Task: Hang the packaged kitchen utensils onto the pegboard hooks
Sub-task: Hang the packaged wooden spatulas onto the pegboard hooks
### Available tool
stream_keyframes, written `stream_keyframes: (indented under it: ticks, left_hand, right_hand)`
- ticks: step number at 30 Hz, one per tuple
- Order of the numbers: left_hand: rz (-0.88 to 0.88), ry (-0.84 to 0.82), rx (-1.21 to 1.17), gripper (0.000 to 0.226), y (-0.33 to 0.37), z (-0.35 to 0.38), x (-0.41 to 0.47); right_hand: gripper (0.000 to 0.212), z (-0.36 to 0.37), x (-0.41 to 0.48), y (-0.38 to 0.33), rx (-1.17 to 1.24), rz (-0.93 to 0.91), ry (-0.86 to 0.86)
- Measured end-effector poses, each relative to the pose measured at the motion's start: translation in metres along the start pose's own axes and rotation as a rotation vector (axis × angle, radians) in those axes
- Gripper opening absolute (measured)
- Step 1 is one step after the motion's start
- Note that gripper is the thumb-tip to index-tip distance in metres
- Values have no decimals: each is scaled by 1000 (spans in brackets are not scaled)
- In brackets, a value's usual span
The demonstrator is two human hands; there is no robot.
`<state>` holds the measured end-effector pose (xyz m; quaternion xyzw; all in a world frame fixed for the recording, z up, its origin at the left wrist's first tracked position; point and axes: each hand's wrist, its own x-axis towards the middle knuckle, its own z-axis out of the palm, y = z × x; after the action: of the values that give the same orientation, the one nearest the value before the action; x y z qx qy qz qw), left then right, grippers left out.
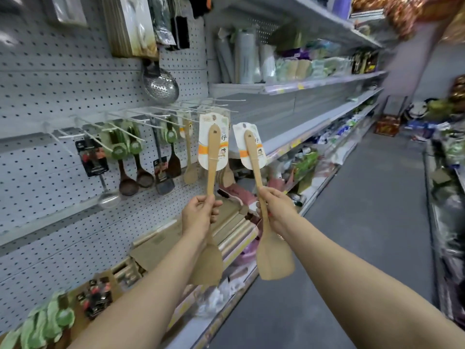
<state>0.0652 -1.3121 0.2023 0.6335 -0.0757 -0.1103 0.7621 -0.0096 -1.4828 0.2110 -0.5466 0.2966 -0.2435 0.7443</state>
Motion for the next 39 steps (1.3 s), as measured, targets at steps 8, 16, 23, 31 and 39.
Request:
stream_keyframes:
  ticks: [8, 16, 23, 31, 39]
  left_hand:
    - [20, 94, -30, 6, -7, 87, 105]
    - [3, 316, -85, 6, -38, 159, 183]
    - [47, 507, -79, 7, -52, 237, 224]
    - [57, 659, -68, 7, -61, 266, 245]
    - [59, 662, -34, 6, -77, 272, 266]
  right_hand:
    - [18, -16, 148, -31, -68, 57, -78]
    - [14, -24, 293, -45, -101, 93, -219]
    - [18, -33, 400, -65, -175, 136, -441]
    - [24, -13, 459, -34, -202, 253, -569]
    - [24, -3, 488, -19, -228, 243, -613]
